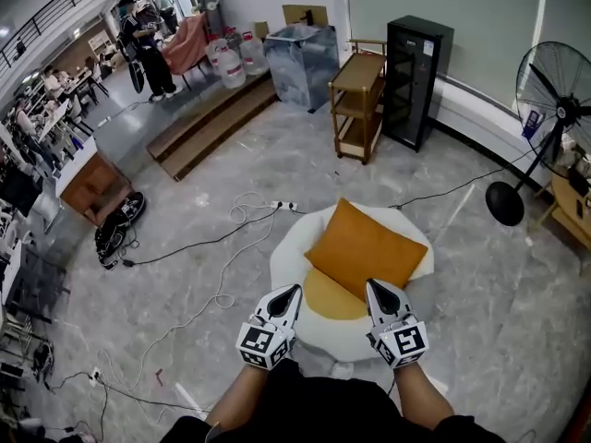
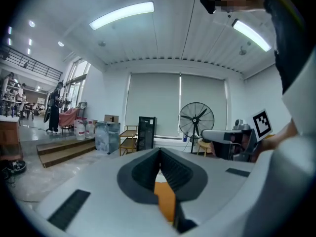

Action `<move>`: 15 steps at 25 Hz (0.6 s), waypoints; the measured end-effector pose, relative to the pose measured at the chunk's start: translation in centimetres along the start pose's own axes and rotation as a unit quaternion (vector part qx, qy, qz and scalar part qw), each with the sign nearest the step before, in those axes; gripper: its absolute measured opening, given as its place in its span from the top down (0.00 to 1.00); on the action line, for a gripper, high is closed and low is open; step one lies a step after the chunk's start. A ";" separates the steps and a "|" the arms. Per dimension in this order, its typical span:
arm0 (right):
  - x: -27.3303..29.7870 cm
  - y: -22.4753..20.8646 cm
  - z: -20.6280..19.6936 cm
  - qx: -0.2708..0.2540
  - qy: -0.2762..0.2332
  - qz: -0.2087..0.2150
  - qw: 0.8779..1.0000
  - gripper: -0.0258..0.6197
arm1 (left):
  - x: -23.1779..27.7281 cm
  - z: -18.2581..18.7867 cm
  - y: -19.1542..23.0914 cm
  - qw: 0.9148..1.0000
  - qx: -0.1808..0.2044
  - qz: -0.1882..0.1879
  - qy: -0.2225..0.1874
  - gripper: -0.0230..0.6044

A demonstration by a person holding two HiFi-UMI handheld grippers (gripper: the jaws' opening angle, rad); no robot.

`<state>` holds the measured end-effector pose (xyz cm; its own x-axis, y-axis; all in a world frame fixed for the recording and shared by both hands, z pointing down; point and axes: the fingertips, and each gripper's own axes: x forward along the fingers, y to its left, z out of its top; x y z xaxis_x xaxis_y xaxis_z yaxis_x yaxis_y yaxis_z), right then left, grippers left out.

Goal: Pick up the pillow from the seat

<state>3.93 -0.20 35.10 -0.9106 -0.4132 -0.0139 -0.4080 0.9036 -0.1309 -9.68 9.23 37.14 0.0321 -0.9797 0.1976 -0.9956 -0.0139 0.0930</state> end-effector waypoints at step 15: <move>7.6 -0.1 -3.2 0.018 0.020 -0.107 0.994 0.95 | 6.5 -0.6 8.7 0.993 0.008 -0.113 0.025 0.94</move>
<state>-3.17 -3.09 38.15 -0.8050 -0.5904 0.0575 -0.5911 0.7900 -0.1627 -18.12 2.88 39.77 0.2589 -0.9402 0.2216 -0.9637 -0.2359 0.1251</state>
